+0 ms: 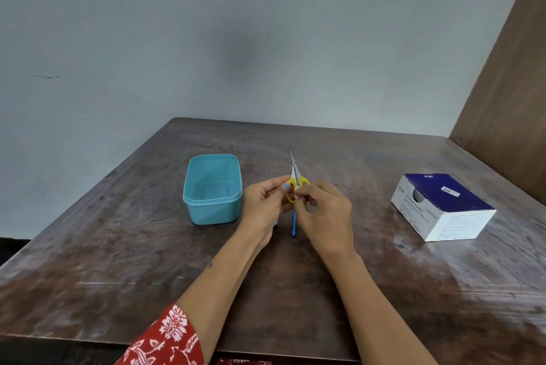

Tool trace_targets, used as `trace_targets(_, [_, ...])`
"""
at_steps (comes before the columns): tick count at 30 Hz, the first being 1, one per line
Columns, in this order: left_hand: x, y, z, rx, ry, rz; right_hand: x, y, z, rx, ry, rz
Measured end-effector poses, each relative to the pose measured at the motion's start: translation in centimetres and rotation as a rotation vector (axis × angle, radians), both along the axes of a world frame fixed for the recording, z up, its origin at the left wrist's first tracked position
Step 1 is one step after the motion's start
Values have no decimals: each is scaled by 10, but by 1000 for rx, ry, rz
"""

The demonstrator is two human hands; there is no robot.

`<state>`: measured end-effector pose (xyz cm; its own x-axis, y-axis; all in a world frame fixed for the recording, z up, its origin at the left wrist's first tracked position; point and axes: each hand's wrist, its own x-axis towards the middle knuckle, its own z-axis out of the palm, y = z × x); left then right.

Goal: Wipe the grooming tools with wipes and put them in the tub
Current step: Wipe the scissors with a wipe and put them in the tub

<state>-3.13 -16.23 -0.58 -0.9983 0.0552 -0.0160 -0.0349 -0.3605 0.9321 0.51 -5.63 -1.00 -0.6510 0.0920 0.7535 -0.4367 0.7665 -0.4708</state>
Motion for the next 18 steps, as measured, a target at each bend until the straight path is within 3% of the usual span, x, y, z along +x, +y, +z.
trace_targets(7, [3,1,2,17,-3,-27,-1,2,0,-4,8,-64])
trace_targets(13, [2,-3,4,18,-14,50,0,1,-2,18,-35,16])
trace_targets(18, [2,-4,3,15,-52,124,-1,3,-2,-62,62,-56])
